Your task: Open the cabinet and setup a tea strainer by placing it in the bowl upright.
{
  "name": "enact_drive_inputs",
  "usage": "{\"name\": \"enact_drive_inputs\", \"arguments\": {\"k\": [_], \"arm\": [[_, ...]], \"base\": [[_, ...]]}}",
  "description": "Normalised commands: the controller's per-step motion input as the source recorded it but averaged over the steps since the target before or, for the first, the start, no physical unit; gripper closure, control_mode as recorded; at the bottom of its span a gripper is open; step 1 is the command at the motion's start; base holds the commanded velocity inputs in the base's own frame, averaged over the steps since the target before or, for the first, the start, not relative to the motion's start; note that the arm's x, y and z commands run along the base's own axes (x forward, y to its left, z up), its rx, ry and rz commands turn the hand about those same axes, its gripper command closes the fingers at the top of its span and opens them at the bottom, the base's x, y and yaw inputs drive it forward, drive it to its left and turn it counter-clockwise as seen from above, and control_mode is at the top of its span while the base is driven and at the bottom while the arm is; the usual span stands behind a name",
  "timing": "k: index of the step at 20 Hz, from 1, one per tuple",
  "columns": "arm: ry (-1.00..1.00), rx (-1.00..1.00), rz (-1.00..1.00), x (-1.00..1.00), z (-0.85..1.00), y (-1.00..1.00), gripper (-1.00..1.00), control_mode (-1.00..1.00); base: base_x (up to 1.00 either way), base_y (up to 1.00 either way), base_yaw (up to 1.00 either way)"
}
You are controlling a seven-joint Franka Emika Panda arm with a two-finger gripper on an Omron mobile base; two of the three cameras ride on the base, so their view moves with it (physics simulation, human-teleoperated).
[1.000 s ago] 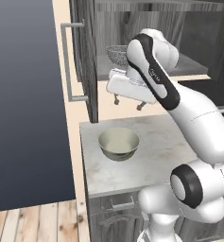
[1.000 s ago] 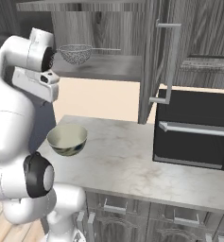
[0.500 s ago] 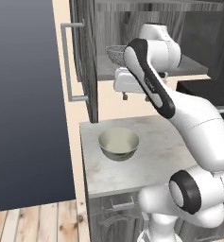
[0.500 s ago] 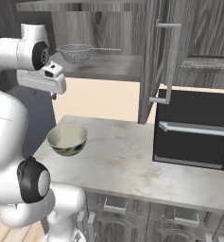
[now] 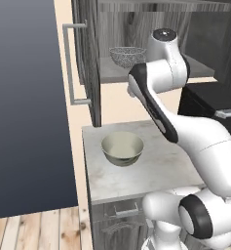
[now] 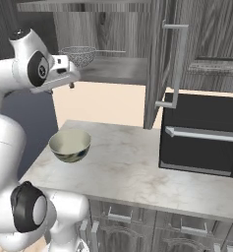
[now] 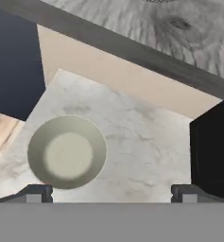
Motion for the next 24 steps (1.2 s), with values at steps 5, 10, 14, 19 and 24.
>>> {"name": "enact_drive_inputs", "arguments": {"k": [5,10,14,19,24], "arm": [[-0.31,-0.27,0.25,0.19,0.75,0.27,-1.00,-1.00],[-0.41,-0.35,0.21,0.42,0.26,0.06,-1.00,-1.00],[-0.27,-0.32,0.12,0.43,0.38,0.01,-1.00,-1.00],[0.03,-0.08,0.00,0.23,0.06,0.08,-1.00,-1.00],[0.00,0.00,-0.04,0.25,0.00,0.00,-1.00,-1.00]], "base": [[0.00,0.00,0.00],[0.00,0.00,0.00],[0.00,0.00,0.00],[0.00,0.00,0.00],[0.00,0.00,0.00]]}}
